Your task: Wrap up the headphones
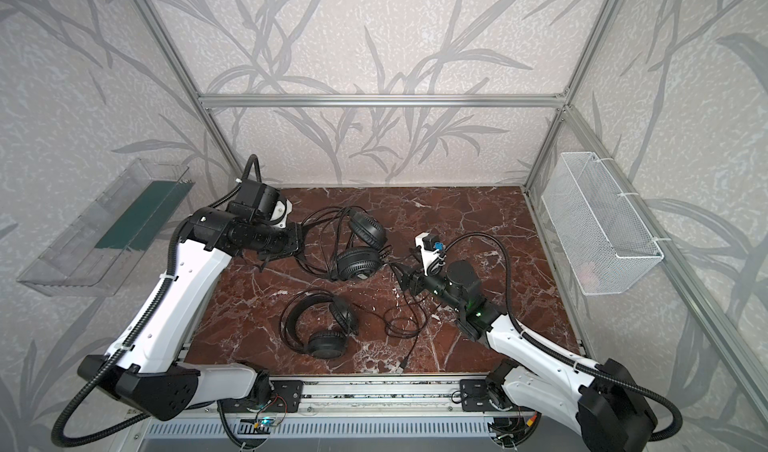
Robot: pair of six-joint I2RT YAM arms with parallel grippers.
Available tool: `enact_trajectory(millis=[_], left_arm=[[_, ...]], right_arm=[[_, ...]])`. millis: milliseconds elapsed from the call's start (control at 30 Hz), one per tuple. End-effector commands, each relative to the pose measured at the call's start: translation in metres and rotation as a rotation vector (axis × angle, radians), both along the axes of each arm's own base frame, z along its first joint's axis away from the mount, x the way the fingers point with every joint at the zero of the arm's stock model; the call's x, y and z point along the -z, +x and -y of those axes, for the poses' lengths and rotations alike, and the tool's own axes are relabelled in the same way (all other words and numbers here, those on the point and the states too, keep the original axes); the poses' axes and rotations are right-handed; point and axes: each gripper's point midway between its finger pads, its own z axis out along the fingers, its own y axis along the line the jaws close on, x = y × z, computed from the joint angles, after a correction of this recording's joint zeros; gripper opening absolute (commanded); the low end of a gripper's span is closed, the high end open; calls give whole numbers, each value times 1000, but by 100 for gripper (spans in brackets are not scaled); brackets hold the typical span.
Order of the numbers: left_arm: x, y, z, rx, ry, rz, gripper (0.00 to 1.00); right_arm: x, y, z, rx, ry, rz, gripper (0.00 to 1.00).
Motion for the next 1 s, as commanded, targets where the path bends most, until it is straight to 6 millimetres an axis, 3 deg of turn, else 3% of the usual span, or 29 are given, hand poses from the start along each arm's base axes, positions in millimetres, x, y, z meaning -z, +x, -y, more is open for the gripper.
enact_trajectory(millis=[0, 133, 300, 600, 967], left_arm=[[4, 20, -6, -57, 30, 35, 0], [19, 35, -8, -70, 73, 19, 0], [41, 60, -12, -98, 143, -3, 0], [80, 109, -5, -113, 202, -76, 0], [119, 157, 8, -89, 223, -146, 0]], right_arm=[[23, 7, 40, 213, -64, -81, 84], [25, 5, 66, 319, -79, -44, 91], [35, 1, 91, 421, -115, -41, 92], [77, -6, 91, 406, -116, -152, 92], [95, -9, 83, 368, -105, -180, 92]])
